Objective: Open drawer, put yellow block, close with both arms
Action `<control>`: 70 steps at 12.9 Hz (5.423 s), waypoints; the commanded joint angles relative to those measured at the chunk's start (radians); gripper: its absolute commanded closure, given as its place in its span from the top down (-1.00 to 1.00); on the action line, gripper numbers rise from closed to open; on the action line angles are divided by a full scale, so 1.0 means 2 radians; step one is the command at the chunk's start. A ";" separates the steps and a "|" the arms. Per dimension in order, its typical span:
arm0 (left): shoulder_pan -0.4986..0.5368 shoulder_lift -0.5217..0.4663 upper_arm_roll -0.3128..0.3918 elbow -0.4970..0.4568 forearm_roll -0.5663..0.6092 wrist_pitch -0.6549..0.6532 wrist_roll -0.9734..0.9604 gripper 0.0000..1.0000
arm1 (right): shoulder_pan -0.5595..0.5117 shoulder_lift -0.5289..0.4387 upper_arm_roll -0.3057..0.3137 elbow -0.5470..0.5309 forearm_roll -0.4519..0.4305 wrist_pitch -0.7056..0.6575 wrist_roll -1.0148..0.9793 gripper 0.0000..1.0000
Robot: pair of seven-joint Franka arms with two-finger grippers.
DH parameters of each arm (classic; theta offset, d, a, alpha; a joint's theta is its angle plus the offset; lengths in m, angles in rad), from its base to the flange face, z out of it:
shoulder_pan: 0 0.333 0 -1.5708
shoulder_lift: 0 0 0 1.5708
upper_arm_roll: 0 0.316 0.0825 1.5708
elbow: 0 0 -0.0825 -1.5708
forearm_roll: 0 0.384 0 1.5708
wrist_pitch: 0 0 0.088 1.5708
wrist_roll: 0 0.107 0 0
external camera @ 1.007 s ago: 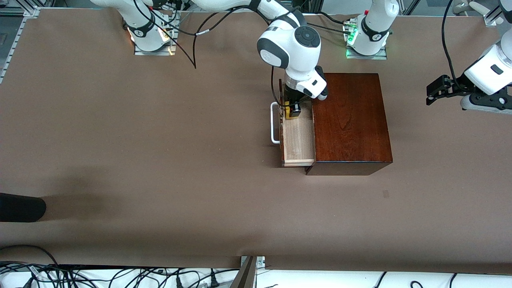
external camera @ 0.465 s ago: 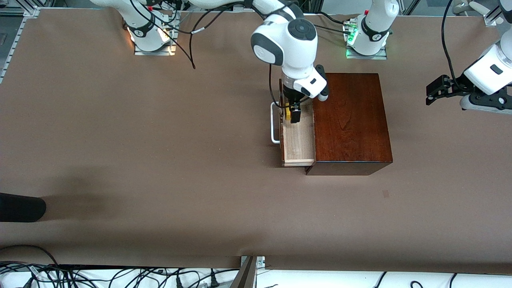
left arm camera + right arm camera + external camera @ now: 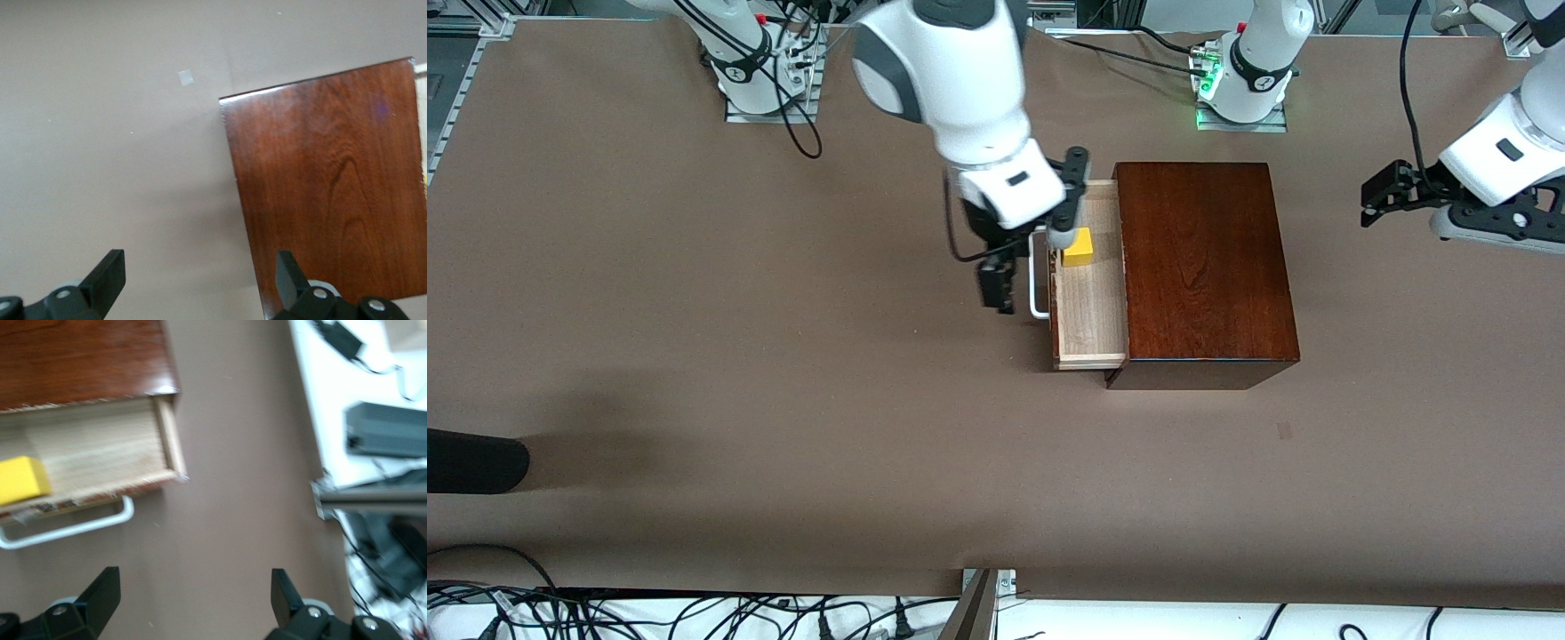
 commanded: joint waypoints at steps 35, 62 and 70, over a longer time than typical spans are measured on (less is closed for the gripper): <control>-0.172 0.384 -0.213 0.158 0.181 -0.006 0.334 1.00 | -0.234 -0.308 -0.095 -0.345 0.040 -0.113 0.203 1.00; -0.018 0.278 -0.197 0.301 0.173 -0.070 0.197 1.00 | -0.232 -0.307 -0.092 -0.340 0.041 -0.130 0.202 1.00; -0.014 0.134 -0.039 0.174 -0.029 0.017 -0.011 1.00 | -0.232 -0.307 -0.092 -0.340 0.041 -0.132 0.203 1.00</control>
